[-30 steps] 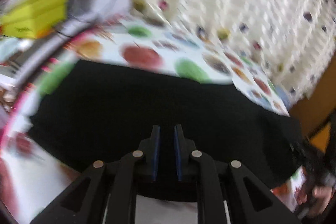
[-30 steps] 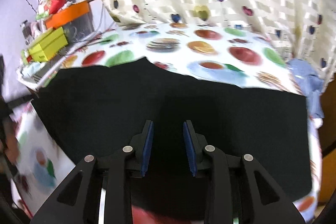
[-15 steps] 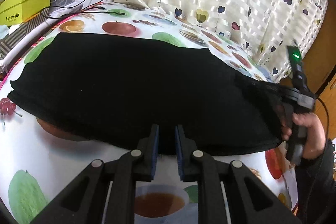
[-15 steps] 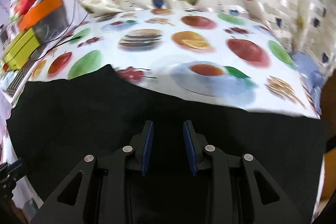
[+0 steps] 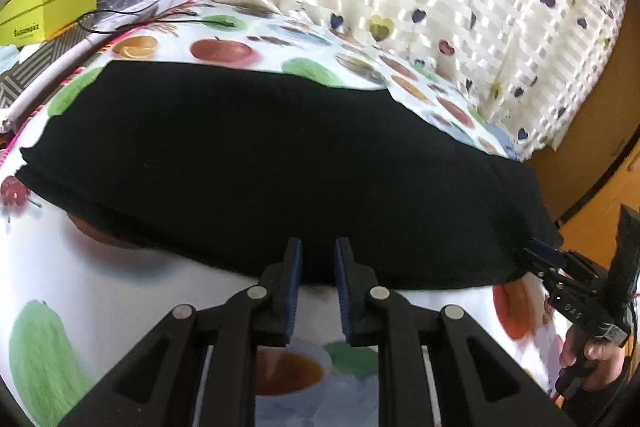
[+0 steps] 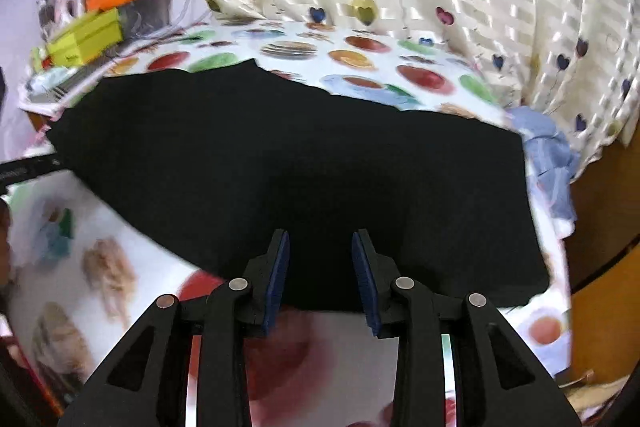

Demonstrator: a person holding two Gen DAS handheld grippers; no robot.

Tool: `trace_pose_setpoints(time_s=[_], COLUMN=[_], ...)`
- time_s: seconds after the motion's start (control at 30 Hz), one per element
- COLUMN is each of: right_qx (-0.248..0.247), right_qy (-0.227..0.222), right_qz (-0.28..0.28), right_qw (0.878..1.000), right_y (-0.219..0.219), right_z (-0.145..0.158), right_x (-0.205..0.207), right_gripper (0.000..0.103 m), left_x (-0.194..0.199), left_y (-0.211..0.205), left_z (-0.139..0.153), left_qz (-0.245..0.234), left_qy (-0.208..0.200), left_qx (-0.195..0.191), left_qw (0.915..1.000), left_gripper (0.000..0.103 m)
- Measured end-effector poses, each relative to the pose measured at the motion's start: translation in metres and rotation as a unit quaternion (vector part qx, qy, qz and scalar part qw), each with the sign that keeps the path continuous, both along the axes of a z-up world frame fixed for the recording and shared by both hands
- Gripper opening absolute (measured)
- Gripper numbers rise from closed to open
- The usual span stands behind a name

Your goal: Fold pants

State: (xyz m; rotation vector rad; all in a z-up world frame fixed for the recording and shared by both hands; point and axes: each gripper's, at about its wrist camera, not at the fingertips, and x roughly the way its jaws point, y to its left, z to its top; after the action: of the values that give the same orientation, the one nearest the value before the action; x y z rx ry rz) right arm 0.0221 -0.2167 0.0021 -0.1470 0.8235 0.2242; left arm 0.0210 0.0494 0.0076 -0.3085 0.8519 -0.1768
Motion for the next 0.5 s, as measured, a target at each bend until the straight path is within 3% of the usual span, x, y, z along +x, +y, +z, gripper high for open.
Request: trace_pose_setpoints(time_s=[0.07, 0.13, 0.27, 0.3, 0.37, 0.5], right_qx=[0.011, 0.020, 0.030, 0.033, 0.039, 0.045], right_qy=[-0.003, -0.004, -0.015, -0.016, -0.017, -0.018], right_qz=[-0.010, -0.015, -0.001, 0.003, 0.012, 0.028], right_qw=[1.000, 1.000, 0.999, 0.999, 0.999, 0.998], right_y=[-0.002, -0.002, 0.005, 0.007, 0.014, 0.025], right_z=[-0.001, 0.003, 0.009, 0.010, 0.011, 0.012], right_x=[-0.001, -0.003, -0.009, -0.009, -0.009, -0.008], right_gripper=[0.036, 0.036, 0.036, 0.036, 0.036, 0.036], left_x=[-0.006, -0.013, -0.033, -0.037, -0.044, -0.049], left_y=[0.001, 0.012, 0.057, 0.070, 0.099, 0.145], left_z=[0.000, 0.000, -0.001, -0.003, -0.006, -0.014], left_qz=[-0.001, 0.007, 0.081, 0.105, 0.158, 0.238], left_qy=[-0.003, 0.003, -0.008, -0.008, -0.009, -0.001], left_qx=[0.003, -0.021, -0.049, -0.057, -0.079, -0.113], left_qw=[1.0000, 0.9997, 0.9955, 0.9928, 0.9842, 0.9648], left_gripper=[0.020, 0.020, 0.023, 0.027, 0.045, 0.049])
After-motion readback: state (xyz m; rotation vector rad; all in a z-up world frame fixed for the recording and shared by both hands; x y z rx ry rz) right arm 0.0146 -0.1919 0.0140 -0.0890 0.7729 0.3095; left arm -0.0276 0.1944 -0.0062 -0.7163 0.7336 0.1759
